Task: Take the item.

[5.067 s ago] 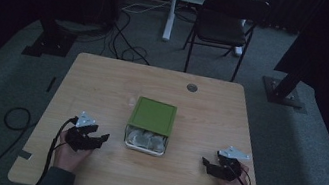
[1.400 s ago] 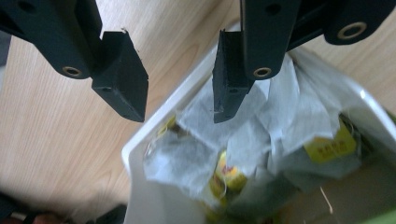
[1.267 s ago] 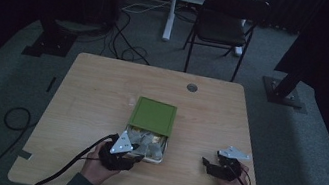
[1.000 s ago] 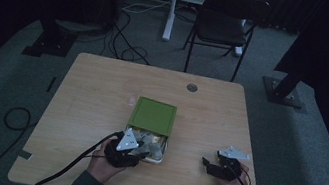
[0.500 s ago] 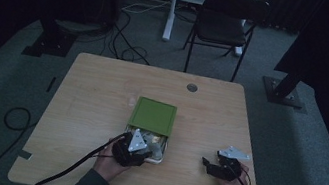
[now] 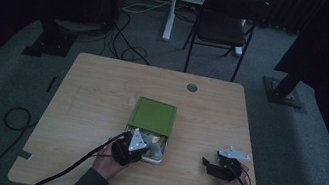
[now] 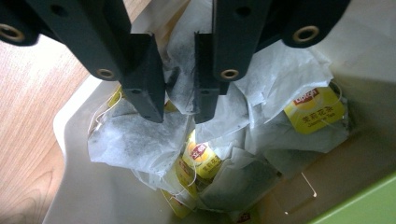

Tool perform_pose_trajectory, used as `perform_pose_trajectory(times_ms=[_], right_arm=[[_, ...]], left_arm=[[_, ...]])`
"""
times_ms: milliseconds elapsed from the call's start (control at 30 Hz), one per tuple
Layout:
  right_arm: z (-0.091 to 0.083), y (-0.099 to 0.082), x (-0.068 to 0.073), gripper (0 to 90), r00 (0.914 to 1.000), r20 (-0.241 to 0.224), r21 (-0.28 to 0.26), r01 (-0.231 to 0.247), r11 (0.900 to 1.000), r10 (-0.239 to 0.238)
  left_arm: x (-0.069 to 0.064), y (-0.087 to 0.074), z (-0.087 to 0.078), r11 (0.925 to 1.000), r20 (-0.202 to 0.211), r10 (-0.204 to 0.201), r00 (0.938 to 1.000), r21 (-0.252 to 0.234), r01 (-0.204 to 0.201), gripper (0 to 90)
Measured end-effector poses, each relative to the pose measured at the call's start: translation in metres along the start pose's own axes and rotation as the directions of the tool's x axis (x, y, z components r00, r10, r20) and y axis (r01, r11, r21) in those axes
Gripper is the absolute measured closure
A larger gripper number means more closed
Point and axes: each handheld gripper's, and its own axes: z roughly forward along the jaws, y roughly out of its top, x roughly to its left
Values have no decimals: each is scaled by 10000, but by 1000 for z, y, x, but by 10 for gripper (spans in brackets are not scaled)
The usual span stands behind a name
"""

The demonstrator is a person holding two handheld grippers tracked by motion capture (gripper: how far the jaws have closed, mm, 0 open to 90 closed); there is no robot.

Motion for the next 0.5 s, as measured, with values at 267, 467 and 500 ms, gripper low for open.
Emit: perform_pose_trajectory(times_ms=[267,467,500], right_arm=[[0,0,0,282,10000,4,2,-1,10000,1],[0,0,0,282,10000,3,2,-2,10000,2],[0,0,0,282,10000,5,3,2,10000,-2]], left_arm=[[1,2,-10,9998,317,-52,9995,-182,58,796],[5,5,-25,9979,575,-251,9980,-583,285,803],[6,6,-28,9975,601,-255,9979,-638,293,803]])
